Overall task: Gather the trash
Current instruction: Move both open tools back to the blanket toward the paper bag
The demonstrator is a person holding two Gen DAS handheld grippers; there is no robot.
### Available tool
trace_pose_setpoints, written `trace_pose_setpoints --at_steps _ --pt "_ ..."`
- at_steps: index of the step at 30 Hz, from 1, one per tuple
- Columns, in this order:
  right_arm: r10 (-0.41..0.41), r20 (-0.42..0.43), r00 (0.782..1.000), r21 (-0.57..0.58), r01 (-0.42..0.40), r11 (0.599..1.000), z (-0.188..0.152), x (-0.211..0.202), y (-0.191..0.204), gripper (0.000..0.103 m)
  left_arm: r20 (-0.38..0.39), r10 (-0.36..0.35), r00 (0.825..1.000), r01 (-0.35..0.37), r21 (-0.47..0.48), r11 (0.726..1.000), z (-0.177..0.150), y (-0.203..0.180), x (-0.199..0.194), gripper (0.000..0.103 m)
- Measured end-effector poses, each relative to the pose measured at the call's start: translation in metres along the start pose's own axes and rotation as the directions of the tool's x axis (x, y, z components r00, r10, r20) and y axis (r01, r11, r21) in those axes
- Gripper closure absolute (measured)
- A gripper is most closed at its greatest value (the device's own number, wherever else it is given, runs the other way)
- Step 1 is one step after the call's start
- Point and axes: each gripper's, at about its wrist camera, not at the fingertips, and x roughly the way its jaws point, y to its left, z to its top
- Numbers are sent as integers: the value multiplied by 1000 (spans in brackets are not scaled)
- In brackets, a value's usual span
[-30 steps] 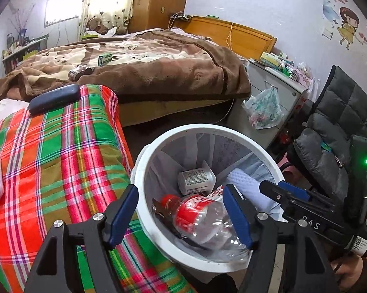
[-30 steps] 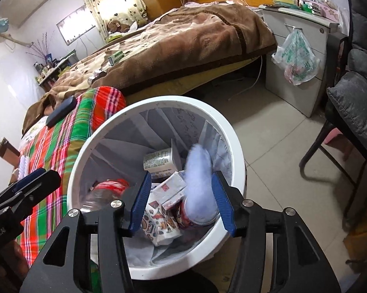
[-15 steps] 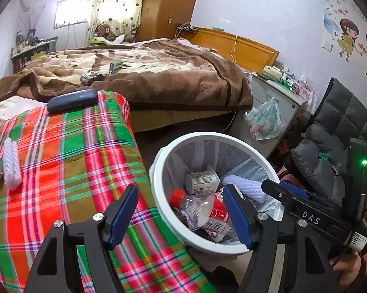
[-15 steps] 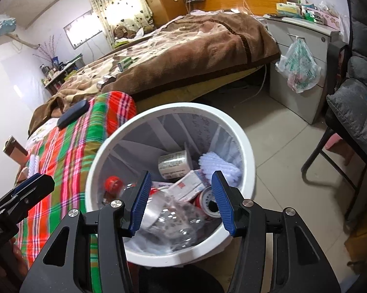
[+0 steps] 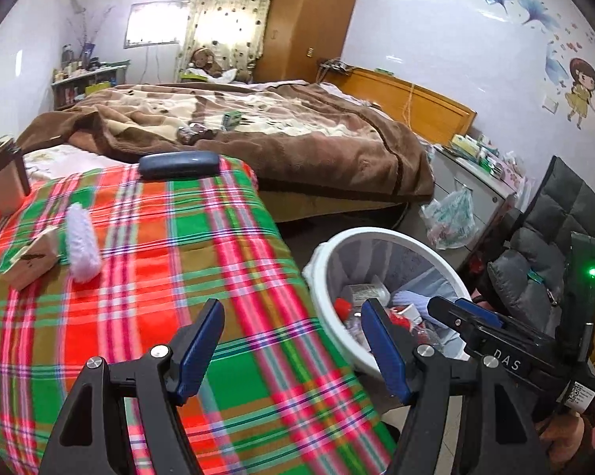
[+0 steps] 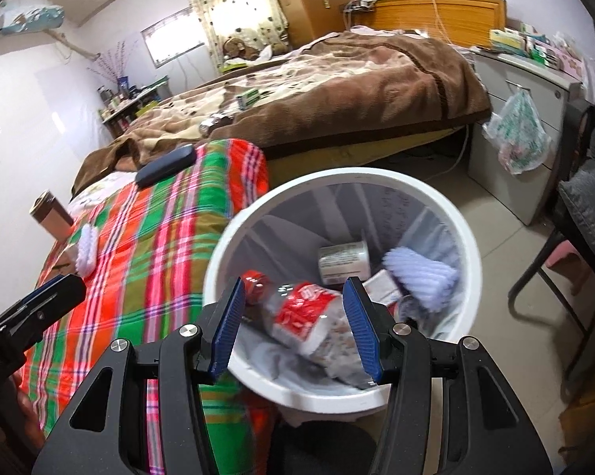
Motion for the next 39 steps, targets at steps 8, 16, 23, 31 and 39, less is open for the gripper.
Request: trace_pose_setpoints --at_steps 8,16,23,31,39 --pt "38 -4 999 -57 -38 998 -3 3 27 50 26 57 998 -56 -33 998 -7 31 -22 32" --pt "88 -15 996 -126 -89 988 -9 9 63 50 39 120 992 -117 -72 991 -14 68 -42 32" --pt "128 -39 991 -187 -133 973 -13 17 97 50 49 183 982 -176 -118 977 -19 107 -59 32" --pt "166 -71 984 -270 -179 946 -10 35 143 50 36 259 965 -249 -176 952 -22 164 -68 32" --pt "203 -130 971 -328 -235 915 -3 62 187 50 10 306 952 -297 -209 932 -17 213 -65 32"
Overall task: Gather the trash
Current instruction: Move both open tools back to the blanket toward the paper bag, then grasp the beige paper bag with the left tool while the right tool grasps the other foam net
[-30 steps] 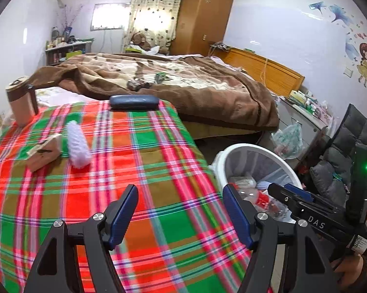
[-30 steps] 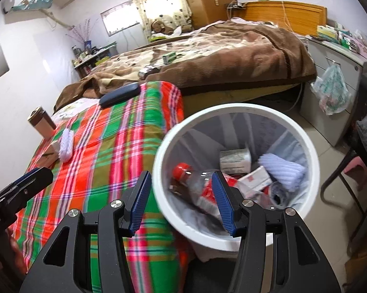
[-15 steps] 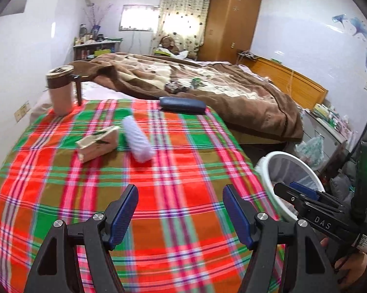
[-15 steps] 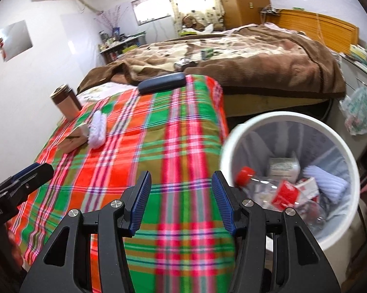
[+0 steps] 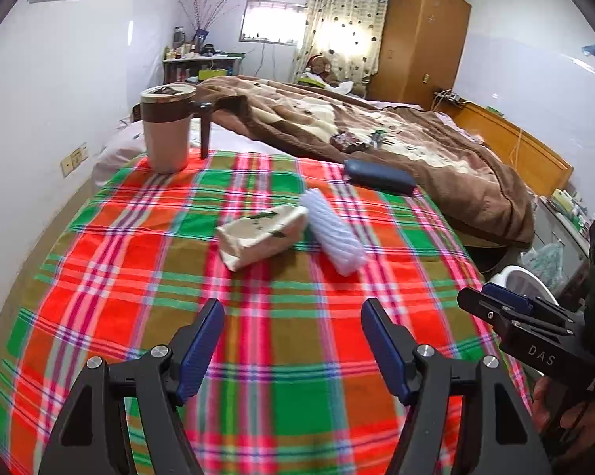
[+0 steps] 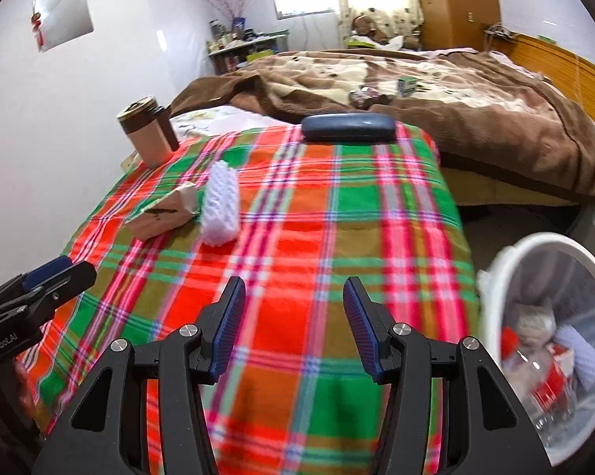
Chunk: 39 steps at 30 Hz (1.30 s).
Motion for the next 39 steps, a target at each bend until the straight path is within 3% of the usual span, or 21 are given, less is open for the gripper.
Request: trace_pose_setpoints --at_steps 10,22,28,32,39 --pt "90 -46 995 -59 -92 994 26 49 30 50 -25 -1 1000 2 47 999 28 26 36 32" --pt "86 -138 987 -108 -102 989 50 102 48 44 -72 -54 996 58 55 997 47 46 77 31" --pt "104 -145 984 -55 -113 992 49 108 39 45 -97 -57 994 69 118 991 58 40 94 30" --pt "79 -133 988 -50 -86 995 47 105 35 67 -124 -71 990 88 137 987 62 37 109 30" --pt "111 -127 986 -2 -112 994 43 102 25 74 -162 -68 984 96 170 981 66 34 134 30"
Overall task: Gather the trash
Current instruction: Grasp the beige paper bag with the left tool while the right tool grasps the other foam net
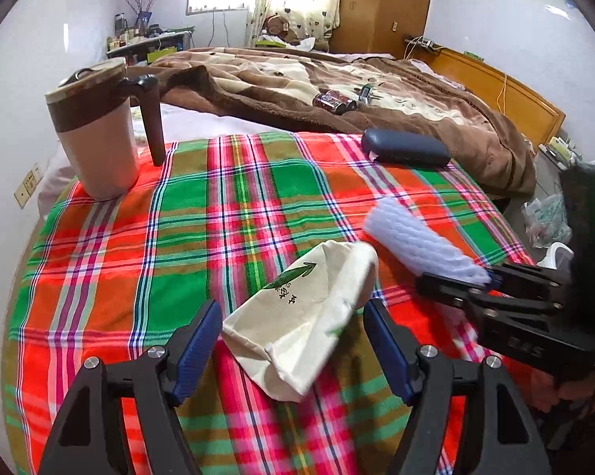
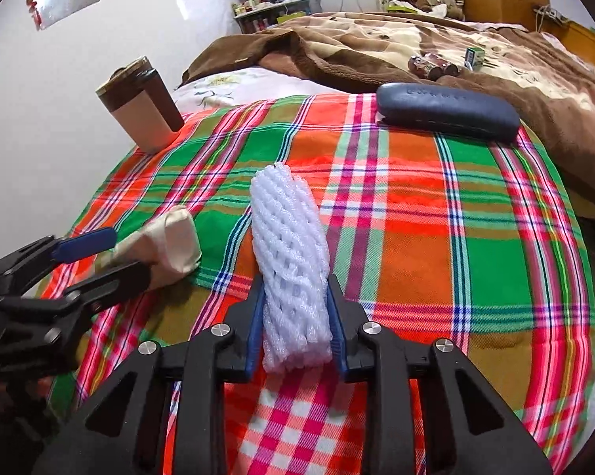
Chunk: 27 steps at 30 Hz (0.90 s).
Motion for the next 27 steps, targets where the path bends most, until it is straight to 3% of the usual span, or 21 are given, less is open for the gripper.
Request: trace_pose_setpoints --at_steps 12,17,22,27 --pt "16 13 1000 14 -16 1000 0 1 -3 74 -45 -13 999 13 -10 1000 4 3 31 30" --pt "26 16 1000 27 -26 999 -1 0 -6 74 -30 -36 999 34 -47 998 4 6 30 30" --pt "27 17 999 29 -28 999 -1 0 -6 74 -17 -34 999 33 -62 998 2 7 26 41" --pt "22 25 999 40 -23 999 -2 -2 -7 74 -5 -27 1000 27 -56 998 1 2 18 58"
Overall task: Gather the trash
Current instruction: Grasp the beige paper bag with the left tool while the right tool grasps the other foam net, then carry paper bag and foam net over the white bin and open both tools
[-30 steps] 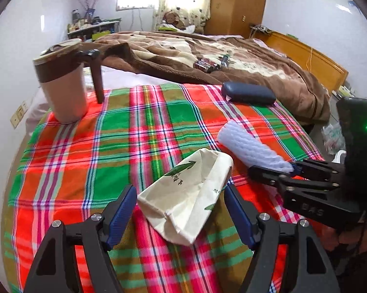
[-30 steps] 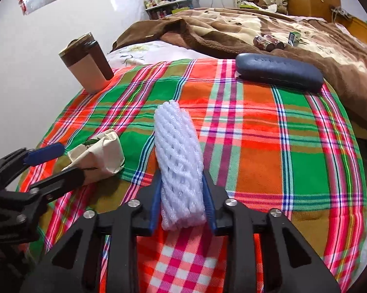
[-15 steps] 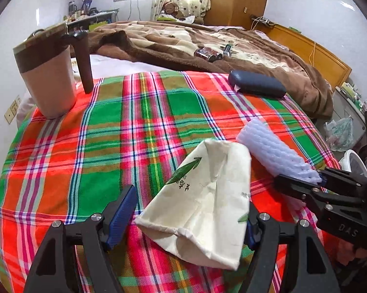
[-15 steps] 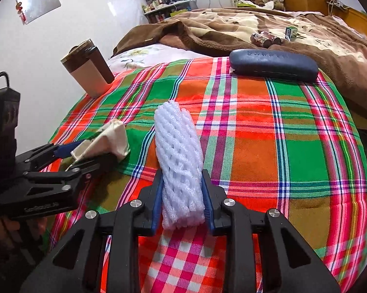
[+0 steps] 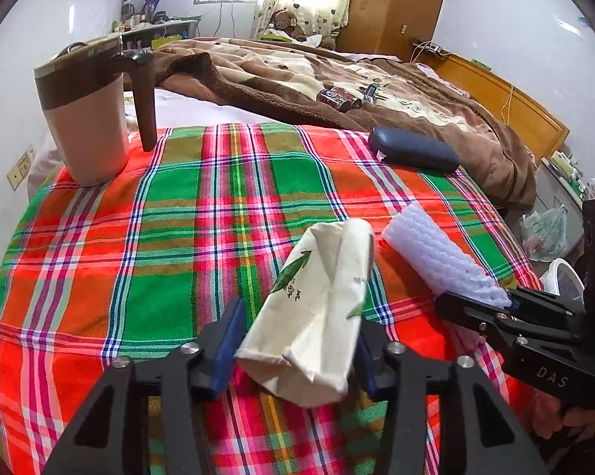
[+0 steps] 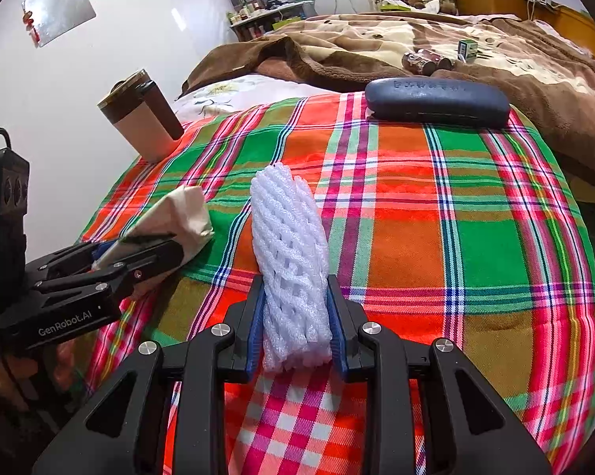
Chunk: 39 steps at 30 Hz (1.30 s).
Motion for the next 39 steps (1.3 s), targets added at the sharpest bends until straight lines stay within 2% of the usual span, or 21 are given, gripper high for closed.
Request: trace_pose_setpoints --at_steps 2,12,25,39 --pt "-1 2 1000 4 1 1000 -1 -1 -1 75 3 7 1000 -7 8 1000 -2 -3 -3 65" --pt "-5 25 1000 17 4 1000 -7 -15 -3 76 23 46 999 -47 17 999 -10 -18 -19 75" --pt "6 78 997 51 -10 999 -21 -49 -9 76 64 27 998 -30 32 999 -23 -49 -58 75" --pt "-31 160 987 91 17 996 -44 -109 -33 76 126 -23 992 11 98 995 -39 -113 -108 75"
